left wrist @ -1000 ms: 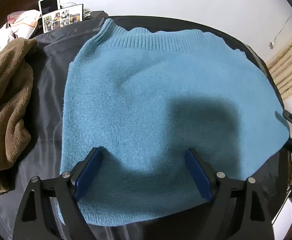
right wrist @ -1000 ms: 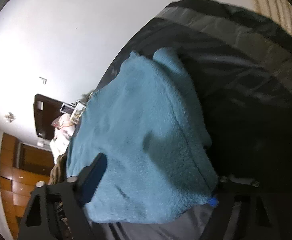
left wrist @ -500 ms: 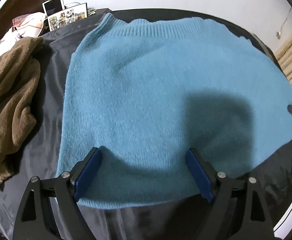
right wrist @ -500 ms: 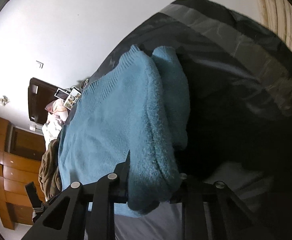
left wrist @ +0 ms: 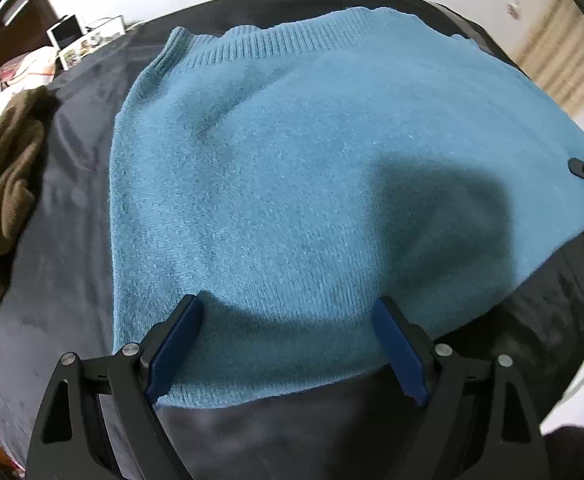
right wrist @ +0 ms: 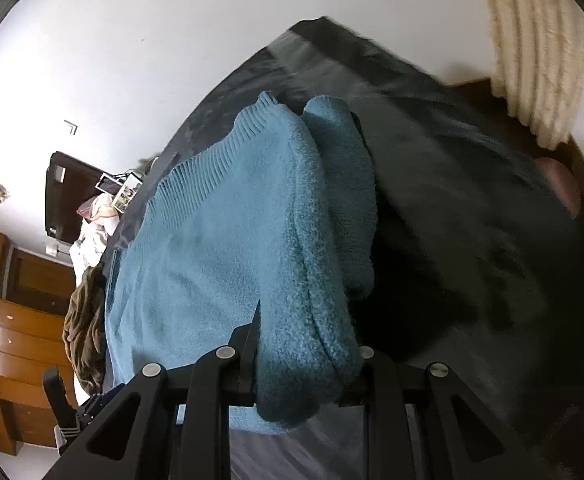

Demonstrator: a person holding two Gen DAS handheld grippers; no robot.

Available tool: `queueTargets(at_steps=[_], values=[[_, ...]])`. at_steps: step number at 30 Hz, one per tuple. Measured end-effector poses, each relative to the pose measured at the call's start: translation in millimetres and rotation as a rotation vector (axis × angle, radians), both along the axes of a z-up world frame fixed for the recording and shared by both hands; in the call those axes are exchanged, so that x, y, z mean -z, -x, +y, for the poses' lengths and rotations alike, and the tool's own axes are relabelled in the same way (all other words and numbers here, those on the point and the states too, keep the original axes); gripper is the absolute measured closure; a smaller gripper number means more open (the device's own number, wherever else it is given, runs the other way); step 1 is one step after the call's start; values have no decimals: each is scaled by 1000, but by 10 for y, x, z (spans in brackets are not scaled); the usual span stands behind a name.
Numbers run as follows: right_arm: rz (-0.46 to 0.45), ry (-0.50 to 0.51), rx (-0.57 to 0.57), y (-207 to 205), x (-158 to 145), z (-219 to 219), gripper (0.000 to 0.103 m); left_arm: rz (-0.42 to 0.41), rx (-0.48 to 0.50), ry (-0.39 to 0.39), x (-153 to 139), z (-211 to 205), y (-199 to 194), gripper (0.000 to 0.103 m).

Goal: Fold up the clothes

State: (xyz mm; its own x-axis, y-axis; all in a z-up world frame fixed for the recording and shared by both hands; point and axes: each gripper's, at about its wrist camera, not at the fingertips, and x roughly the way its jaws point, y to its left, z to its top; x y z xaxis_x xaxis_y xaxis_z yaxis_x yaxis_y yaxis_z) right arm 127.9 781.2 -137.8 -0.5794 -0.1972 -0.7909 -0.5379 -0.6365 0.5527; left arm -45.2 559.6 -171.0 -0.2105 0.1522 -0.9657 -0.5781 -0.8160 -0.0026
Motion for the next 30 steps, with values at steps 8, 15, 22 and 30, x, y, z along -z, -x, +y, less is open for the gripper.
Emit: queueTargets(at_steps=[8,15,22,30], values=[[3,53,0,-509,95,144,78,-90,-80,-138,-132,-74,-130,14],[49,123,50,-510,201,184,25,-56,-200,-247,-452,-184,-10,14],[95,133,46,-489,240,157,26,-69,-198,-212,-358,-104,-43,14],[61,165,73,-515,304,210,67,-106,-170,-165,-93,-52,4,14]])
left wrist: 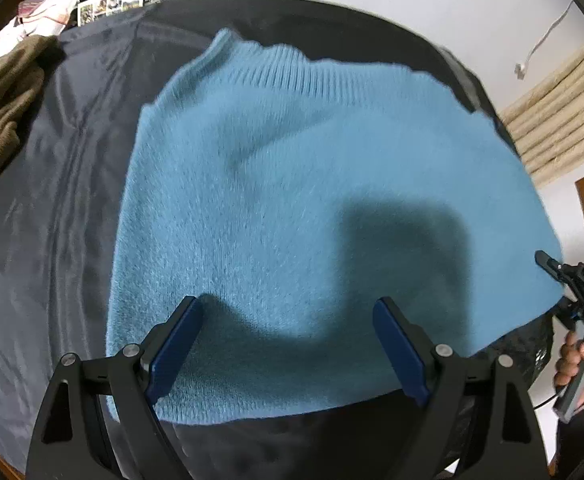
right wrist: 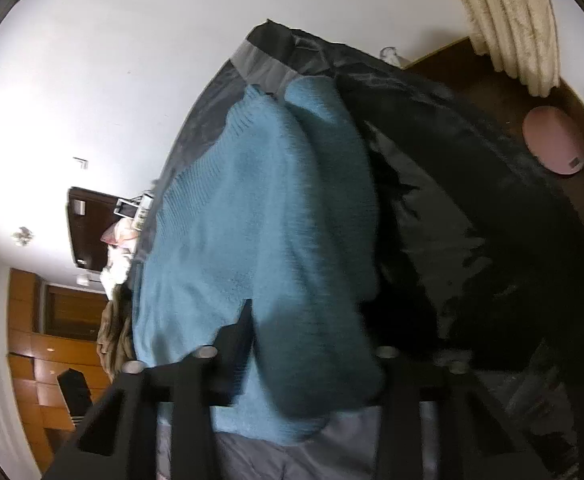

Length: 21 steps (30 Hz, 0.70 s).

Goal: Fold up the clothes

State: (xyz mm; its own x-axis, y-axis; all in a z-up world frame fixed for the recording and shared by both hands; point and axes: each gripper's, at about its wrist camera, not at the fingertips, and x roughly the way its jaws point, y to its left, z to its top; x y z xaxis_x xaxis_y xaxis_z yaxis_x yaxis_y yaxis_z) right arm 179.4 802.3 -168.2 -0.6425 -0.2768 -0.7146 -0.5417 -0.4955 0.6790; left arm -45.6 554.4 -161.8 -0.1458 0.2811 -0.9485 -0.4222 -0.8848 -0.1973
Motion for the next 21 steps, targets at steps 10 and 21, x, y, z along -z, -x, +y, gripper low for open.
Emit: queueTargets(at_steps=[10,21], values=[[20,-147,11,196,-622,-319,75,-6,50,-33,-111,-127,296,14],[103,-173,10,542,-1236,-914,76,-24,80,-120,-291,-504,675,14]])
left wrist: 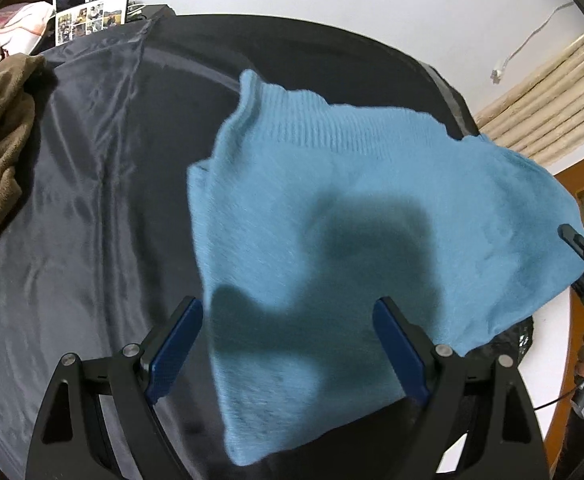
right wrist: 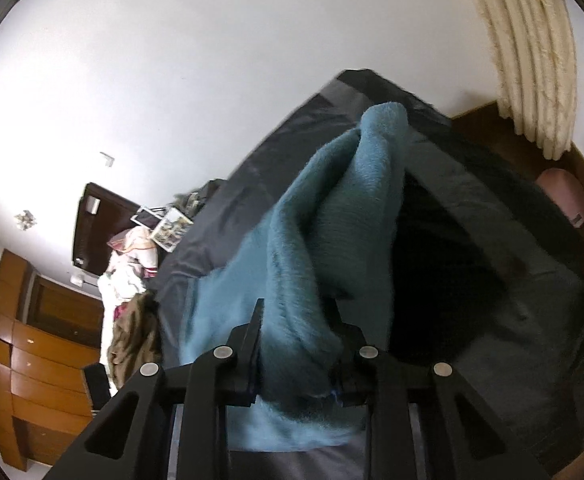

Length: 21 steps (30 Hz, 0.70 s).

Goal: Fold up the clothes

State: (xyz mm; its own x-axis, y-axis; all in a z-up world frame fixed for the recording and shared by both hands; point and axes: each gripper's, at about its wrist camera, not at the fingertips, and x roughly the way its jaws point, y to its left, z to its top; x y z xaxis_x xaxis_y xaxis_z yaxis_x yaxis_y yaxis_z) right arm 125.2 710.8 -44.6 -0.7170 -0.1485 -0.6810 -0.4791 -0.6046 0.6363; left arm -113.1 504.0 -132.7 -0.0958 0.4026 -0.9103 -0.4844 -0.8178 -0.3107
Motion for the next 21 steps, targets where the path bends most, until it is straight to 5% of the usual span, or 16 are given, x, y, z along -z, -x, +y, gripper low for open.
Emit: queueTargets(at_steps=[4,7,11,21], values=[[32,-52,-83,201,-235,-385,81,-48,-17,-63,-63,-183,108,14],[-49,-184,-141,399,-294,-743,82,-79,-24,-109,-70,-237,204,14],[-109,-197,-137,449,-80,-817,81,-97,-17,-152,-88,-224,288,14],[-145,-242,-140,306,154,-704,81,-237,99,-264,-49,614,256,14]])
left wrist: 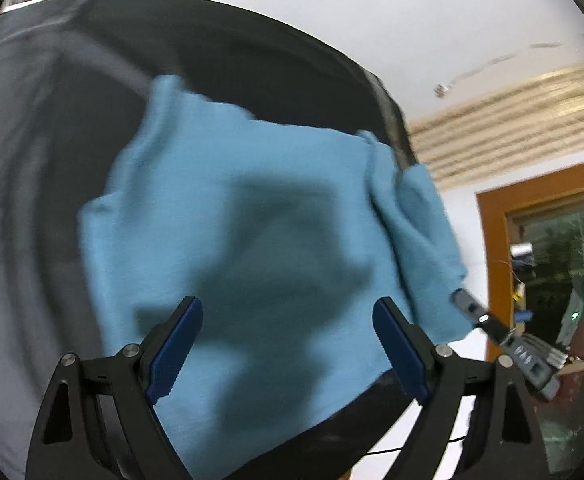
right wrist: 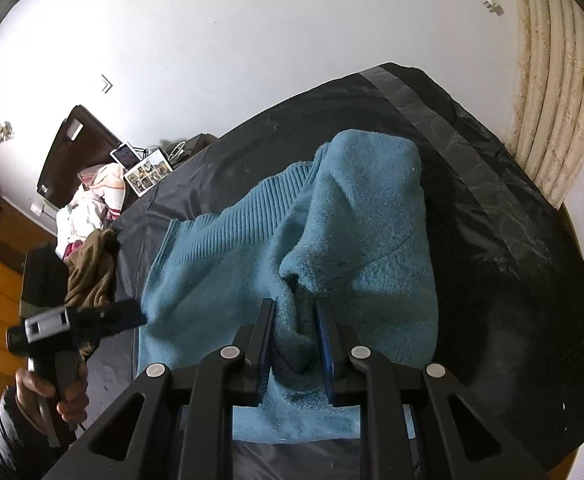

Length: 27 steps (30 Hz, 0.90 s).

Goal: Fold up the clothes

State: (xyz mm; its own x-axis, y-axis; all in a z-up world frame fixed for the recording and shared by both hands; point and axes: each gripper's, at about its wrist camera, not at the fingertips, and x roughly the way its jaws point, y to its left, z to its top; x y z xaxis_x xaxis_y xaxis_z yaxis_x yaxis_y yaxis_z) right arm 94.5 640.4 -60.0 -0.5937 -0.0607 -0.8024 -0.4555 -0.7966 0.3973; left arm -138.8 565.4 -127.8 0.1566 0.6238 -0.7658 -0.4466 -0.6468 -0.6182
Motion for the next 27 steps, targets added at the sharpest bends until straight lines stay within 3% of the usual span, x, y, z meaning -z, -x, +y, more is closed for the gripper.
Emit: queueTargets(at_steps=[7,10,15,22,27], values=[[11,45,-66,-22,110,71,81,-119,109,-101,14,1068,4,14],[11,54,-107,-25,174,68,81,-189,124,-96,135,1512,31,14],[22,65,-164,-51,237,92,81,-260,126,-106,210,1877,72,14],[49,114,-194,-101,281,198,81,-264,72,-17,358,2023,130,14],[62,128,-212,-141,288,240,81,-130,34,40,178,1970,208,14]])
